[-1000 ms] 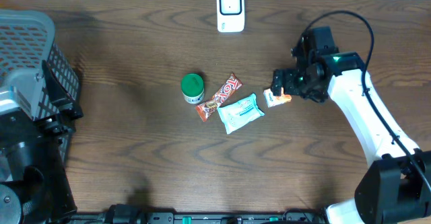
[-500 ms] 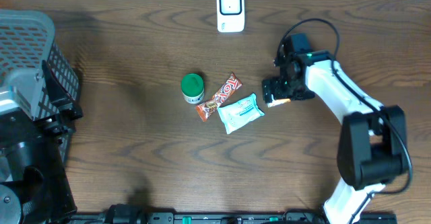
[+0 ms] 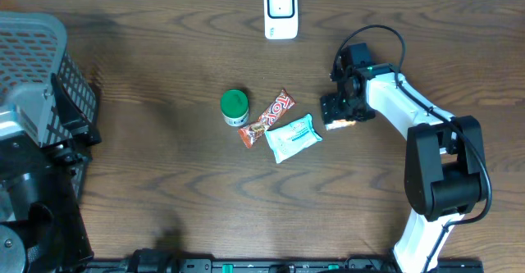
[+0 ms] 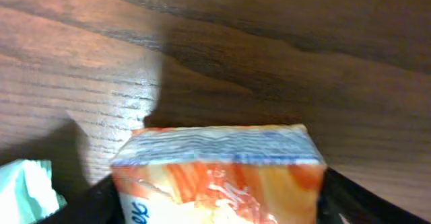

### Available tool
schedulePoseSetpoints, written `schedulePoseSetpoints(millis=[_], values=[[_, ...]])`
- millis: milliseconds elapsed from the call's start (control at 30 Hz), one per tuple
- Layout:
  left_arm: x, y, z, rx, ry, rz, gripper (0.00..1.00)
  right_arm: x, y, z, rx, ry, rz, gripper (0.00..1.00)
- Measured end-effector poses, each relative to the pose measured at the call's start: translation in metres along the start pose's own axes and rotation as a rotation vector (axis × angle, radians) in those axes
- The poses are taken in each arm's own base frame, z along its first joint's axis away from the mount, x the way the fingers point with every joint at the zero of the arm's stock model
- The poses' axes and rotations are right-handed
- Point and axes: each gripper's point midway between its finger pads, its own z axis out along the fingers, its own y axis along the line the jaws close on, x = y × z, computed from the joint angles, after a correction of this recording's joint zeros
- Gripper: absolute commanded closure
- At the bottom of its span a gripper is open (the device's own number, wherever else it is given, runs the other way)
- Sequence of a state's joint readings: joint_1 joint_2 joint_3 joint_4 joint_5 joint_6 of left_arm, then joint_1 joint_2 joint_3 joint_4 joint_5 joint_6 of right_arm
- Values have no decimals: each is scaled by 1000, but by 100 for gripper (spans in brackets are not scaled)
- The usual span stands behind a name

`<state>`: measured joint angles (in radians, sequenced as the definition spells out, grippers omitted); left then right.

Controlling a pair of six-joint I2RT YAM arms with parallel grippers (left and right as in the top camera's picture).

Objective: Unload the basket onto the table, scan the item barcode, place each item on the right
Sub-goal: 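Lower the right gripper onto the orange Kleenex pack and grasp it, then carry the Kleenex pack with the right gripper to the white scanner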

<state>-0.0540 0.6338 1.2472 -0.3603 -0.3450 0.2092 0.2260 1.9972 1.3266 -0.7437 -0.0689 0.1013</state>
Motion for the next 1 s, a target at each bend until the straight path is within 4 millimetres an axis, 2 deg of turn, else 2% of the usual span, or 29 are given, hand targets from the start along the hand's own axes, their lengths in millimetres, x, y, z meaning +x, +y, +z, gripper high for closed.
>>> schedulePoseSetpoints(millis=[167,300,400,467,567,767,1000], values=[[0,0,0,0,0,0,11,1,-1,0,3,5,-2,40],[0,0,0,0,0,0,11,6,-1,0,3,25,12,40],[0,0,0,0,0,0,11,21,2,-5,-13,99,28,39],[0,0,0,0,0,0,11,32,6,-13,-30,158,39,39],[0,0,0,0,1,1,11,39,14,-36,-61,233,68,39],[1,0,0,1,4,-11,11,39,42,-76,-200,300,118,42],[0,0,0,0,2,-35,11,58,79,-100,-419,422,187,43]])
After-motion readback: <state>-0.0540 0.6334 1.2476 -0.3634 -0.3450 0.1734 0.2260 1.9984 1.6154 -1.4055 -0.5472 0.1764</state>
